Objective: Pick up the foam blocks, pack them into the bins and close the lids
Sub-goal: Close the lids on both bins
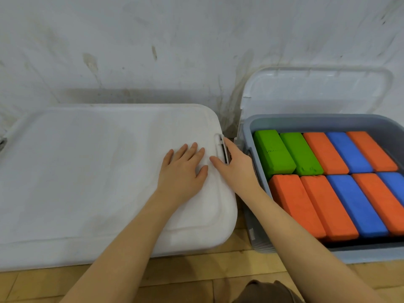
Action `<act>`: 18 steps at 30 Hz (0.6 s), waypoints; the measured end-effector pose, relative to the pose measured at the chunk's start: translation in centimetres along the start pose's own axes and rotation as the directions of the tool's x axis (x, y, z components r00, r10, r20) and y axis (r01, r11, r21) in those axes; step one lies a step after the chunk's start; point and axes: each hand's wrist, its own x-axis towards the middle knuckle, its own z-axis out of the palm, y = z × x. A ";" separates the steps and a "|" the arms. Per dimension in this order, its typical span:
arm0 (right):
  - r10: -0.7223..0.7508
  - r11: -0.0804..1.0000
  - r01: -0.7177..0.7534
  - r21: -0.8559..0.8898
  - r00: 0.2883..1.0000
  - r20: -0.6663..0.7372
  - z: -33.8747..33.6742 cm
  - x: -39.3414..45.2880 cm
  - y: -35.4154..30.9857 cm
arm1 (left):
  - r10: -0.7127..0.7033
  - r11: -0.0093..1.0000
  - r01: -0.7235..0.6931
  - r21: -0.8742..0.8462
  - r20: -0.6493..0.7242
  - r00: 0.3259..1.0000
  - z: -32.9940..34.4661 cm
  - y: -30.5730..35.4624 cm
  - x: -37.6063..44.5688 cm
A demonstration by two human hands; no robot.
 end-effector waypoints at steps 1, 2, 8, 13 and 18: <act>0.009 1.000 -0.009 0.008 1.000 0.003 0.0 0.1 -0.1 | -0.001 1.000 0.001 -0.001 0.002 1.000 0.0 0.0 0.1; 0.010 1.000 -0.010 0.002 1.000 0.003 0.0 0.1 -0.1 | -0.002 1.000 0.002 0.005 0.002 1.000 0.0 0.1 0.1; -0.060 0.989 0.059 -0.134 0.998 0.002 -0.2 0.5 -0.4 | 0.003 0.999 -0.002 0.036 -0.025 1.000 0.1 0.3 -0.1; -0.087 0.980 0.085 -0.177 0.996 -0.004 -0.3 0.7 -0.3 | 0.019 0.999 -0.018 0.036 -0.050 0.999 0.3 0.2 -0.3; -0.125 0.947 0.118 -0.300 0.992 -0.005 0.1 0.7 -0.9 | 0.025 0.999 -0.024 0.026 -0.040 0.999 0.3 0.3 -0.4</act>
